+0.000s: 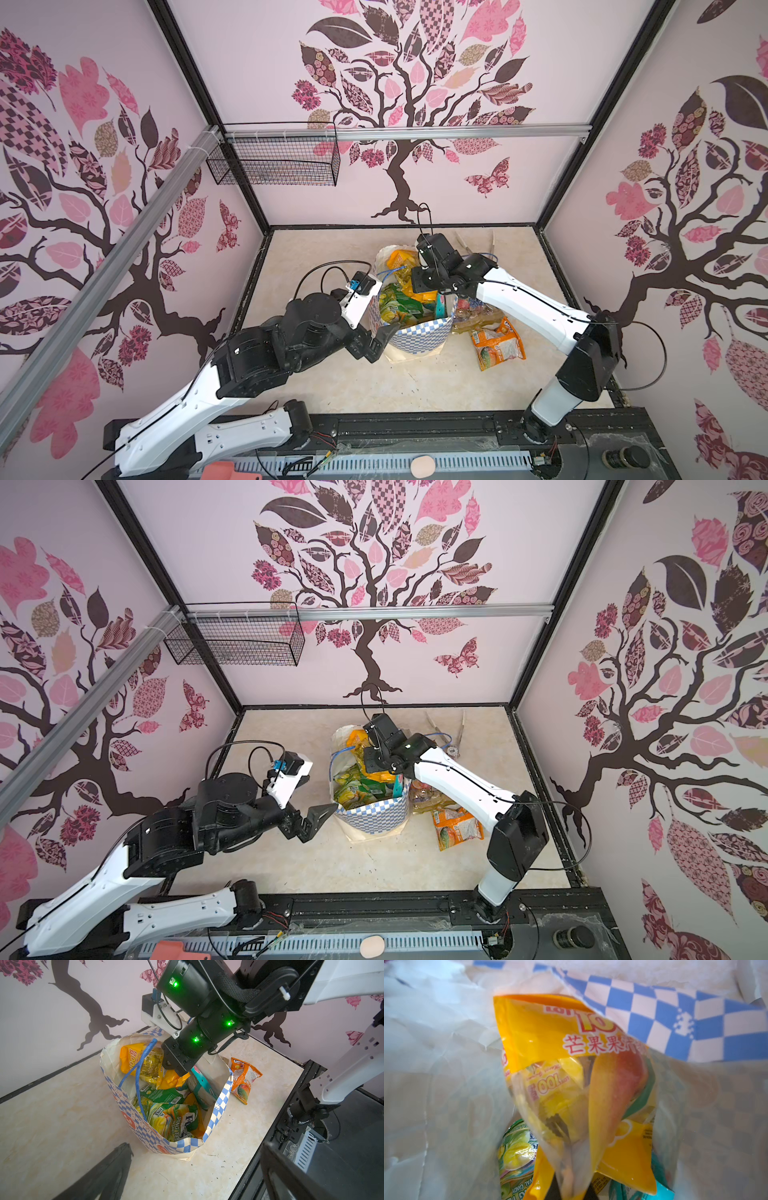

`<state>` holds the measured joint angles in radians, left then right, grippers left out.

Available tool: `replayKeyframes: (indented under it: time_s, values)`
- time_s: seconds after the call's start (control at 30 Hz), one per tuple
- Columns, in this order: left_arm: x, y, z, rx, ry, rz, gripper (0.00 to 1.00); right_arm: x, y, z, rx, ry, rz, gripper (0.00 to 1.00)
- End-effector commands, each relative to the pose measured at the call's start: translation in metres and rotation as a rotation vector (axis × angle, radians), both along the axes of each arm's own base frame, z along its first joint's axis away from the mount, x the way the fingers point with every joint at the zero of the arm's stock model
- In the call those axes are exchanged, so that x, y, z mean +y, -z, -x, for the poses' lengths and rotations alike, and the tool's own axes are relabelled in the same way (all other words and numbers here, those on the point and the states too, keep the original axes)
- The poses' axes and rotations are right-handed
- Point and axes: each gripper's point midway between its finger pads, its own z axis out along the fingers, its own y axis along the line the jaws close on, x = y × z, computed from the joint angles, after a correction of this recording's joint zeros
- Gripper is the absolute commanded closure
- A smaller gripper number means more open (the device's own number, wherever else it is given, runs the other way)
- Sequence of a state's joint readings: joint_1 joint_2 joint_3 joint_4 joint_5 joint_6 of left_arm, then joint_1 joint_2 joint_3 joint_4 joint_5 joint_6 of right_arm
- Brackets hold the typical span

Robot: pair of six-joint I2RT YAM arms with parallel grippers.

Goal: Take the snacks out of the paper bag
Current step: 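Lift the yellow mango candy bag up out of the bag with the right gripper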

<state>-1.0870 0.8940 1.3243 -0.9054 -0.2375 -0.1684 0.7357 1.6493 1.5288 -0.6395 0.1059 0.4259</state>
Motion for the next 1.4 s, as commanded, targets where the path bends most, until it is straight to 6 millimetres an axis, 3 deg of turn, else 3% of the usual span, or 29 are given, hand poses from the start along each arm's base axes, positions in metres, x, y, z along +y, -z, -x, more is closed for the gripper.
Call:
replayKeyframes:
  time_s: [0.0,0.2,0.5,0.67,0.87,1.1,1.37]
  values:
    - [-0.002,-0.011,0.000,-0.006,0.003,0.047,0.02,-0.005,-0.078,-0.008,-0.187,0.044,-0.117,1.00]
    - [-0.002,-0.013,0.001,-0.001,0.004,0.063,0.02,-0.016,-0.115,-0.006,-0.265,0.076,-0.159,1.00]
    - [-0.002,-0.015,0.002,0.004,0.001,0.080,0.02,-0.038,-0.187,0.006,-0.412,0.119,-0.249,1.00]
    - [-0.003,-0.017,0.002,0.000,0.005,0.094,0.02,-0.061,-0.230,0.014,-0.516,0.170,-0.274,1.00]
    - [-0.005,-0.016,0.004,0.009,0.014,0.103,0.02,-0.098,-0.266,0.028,-0.626,0.263,-0.277,1.00]
    - [-0.006,-0.017,0.003,-0.004,0.017,0.114,0.02,-0.146,-0.277,0.056,-0.662,0.368,-0.262,1.00]
    - [-0.019,-0.018,0.001,-0.023,0.055,0.094,0.02,-0.216,-0.251,0.099,-0.634,0.541,-0.195,1.00]
